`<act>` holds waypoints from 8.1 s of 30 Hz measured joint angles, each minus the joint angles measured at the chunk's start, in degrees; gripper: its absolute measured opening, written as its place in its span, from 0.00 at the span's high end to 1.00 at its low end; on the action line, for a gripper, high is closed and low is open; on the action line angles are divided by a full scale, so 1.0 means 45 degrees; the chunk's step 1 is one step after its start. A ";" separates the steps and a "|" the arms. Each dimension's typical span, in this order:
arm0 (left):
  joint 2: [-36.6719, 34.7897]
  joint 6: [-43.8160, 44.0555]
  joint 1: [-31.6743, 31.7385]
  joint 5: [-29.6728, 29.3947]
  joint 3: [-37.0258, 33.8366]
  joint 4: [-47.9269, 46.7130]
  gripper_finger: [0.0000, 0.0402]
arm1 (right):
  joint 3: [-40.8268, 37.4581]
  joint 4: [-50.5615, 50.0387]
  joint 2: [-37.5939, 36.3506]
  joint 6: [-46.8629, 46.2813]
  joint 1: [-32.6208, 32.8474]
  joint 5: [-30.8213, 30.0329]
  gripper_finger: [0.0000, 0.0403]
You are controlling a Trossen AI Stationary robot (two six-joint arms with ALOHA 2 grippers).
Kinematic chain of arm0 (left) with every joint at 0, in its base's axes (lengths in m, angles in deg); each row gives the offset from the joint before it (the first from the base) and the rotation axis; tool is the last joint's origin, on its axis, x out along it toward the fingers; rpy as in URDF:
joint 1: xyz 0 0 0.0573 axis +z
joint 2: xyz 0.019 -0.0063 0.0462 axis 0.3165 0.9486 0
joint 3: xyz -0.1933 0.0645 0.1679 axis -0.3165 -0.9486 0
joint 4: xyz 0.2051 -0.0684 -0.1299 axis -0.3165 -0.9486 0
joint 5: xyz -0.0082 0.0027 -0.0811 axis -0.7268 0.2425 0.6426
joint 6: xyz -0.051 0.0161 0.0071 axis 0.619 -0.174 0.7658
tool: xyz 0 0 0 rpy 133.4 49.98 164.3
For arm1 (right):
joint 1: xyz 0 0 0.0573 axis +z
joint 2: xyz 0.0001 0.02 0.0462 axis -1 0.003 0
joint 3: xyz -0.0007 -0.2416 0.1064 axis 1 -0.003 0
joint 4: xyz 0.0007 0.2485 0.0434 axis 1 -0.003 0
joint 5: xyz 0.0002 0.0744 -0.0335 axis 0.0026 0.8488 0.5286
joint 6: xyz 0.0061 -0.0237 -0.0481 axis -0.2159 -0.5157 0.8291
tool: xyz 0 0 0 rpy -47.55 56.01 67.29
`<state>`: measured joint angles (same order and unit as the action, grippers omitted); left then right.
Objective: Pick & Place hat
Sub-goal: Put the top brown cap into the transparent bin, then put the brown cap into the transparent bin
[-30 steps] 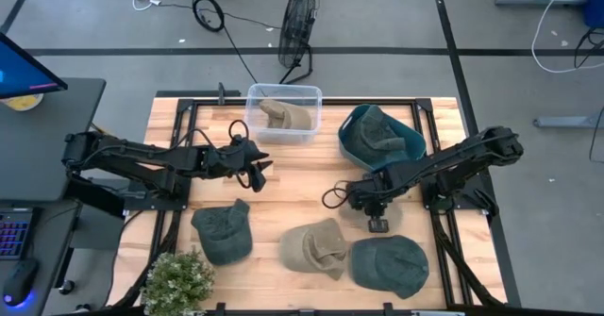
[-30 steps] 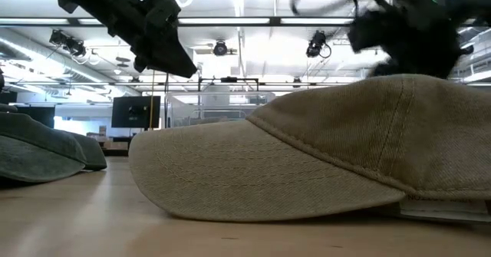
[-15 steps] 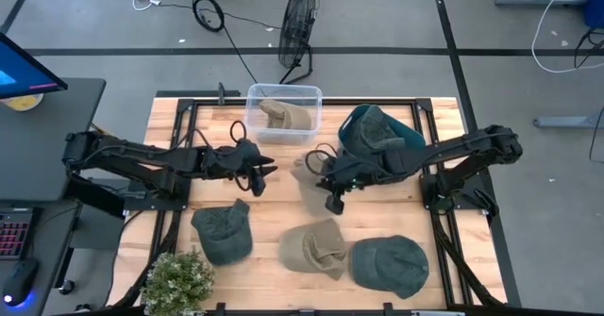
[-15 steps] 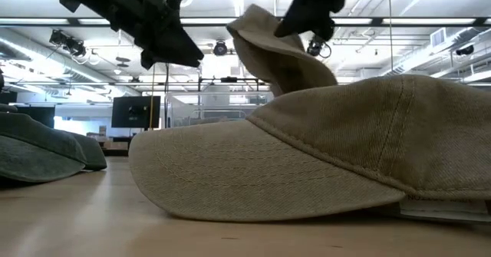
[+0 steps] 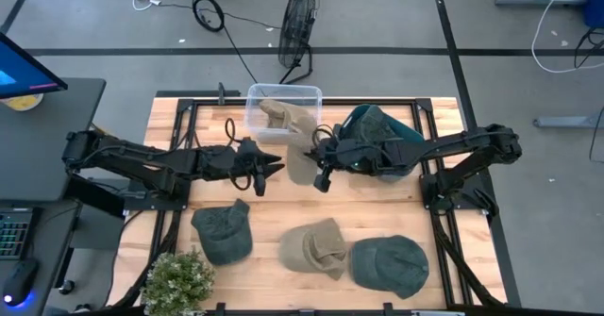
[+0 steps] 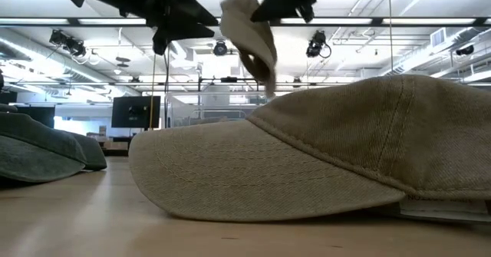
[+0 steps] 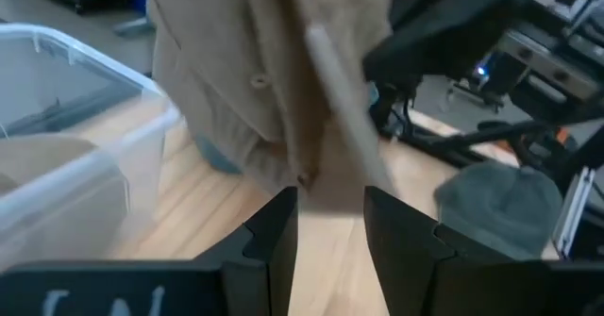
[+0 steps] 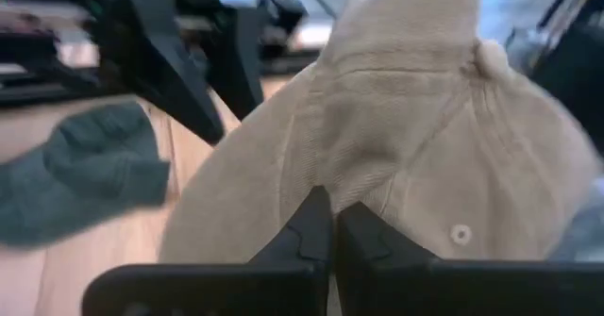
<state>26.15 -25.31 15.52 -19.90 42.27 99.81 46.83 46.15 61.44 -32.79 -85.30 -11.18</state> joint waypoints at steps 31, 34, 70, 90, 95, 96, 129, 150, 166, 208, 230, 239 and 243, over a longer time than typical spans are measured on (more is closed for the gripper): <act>-0.0010 -0.0718 0.0285 -0.0009 0.0000 0.0841 0.69 | 0.0000 0.2724 0.0000 0.3399 -0.1018 -0.0539 0.99; -0.0010 -0.1147 0.0285 -0.0004 0.0000 0.1240 0.69 | 0.0000 0.2876 0.0000 0.3390 -0.1151 -0.0516 0.99; 0.0005 0.0616 0.4807 0.2763 0.1909 -0.2417 0.95 | 0.0010 0.1499 0.0000 0.3487 -0.1825 0.0090 0.70; 0.2103 0.3206 1.0141 1.3392 0.2166 -0.2327 0.95 | 0.0000 0.0812 0.0000 0.4221 -0.1821 0.0097 0.65; 0.2098 0.0331 1.0561 1.4206 0.2166 -0.1533 0.95 | 0.0000 0.0807 0.0000 0.4547 -0.1821 0.0102 0.65; 0.2094 -0.0759 1.0617 1.4613 0.2166 -0.1606 0.95 | 0.0000 0.0802 0.0000 0.4643 -0.1821 0.0098 0.65; 0.1897 -0.7953 1.0586 1.3625 0.2346 -0.6445 0.62 | 0.0000 0.0667 0.0000 0.4864 -0.3135 0.1422 0.65; 0.0942 -0.8142 0.9990 1.0718 0.4080 -0.7020 0.89 | -0.0005 0.3326 0.3277 0.4438 -0.3851 0.4419 0.98; 0.1902 -0.6999 0.7174 1.0977 0.4080 -0.7037 0.98 | -0.0010 0.3176 0.3382 0.3991 -0.5133 0.3775 0.99; 0.4965 -0.5785 0.6958 0.5936 0.5061 -0.6886 0.99 | 0.0000 0.0308 -0.1219 0.5036 -0.2360 0.3332 0.99; 0.3361 -0.5338 0.8034 0.5945 0.5270 -0.7588 0.99 | 0.0015 -0.1324 -0.1409 0.4675 -0.1854 0.3739 0.99; 0.1390 -0.6018 0.6487 0.6352 0.5275 -0.8059 0.95 | 0.0015 -0.4852 -0.0610 0.2508 0.0529 0.5256 0.89; 0.1194 -0.6252 0.5489 0.6358 0.5275 -0.8015 0.87 | 0.0010 -0.4405 0.0322 0.2689 0.1714 0.5652 0.77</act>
<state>31.53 -53.44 40.22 8.71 66.00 63.74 46.87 26.33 62.89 -20.69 -77.58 14.26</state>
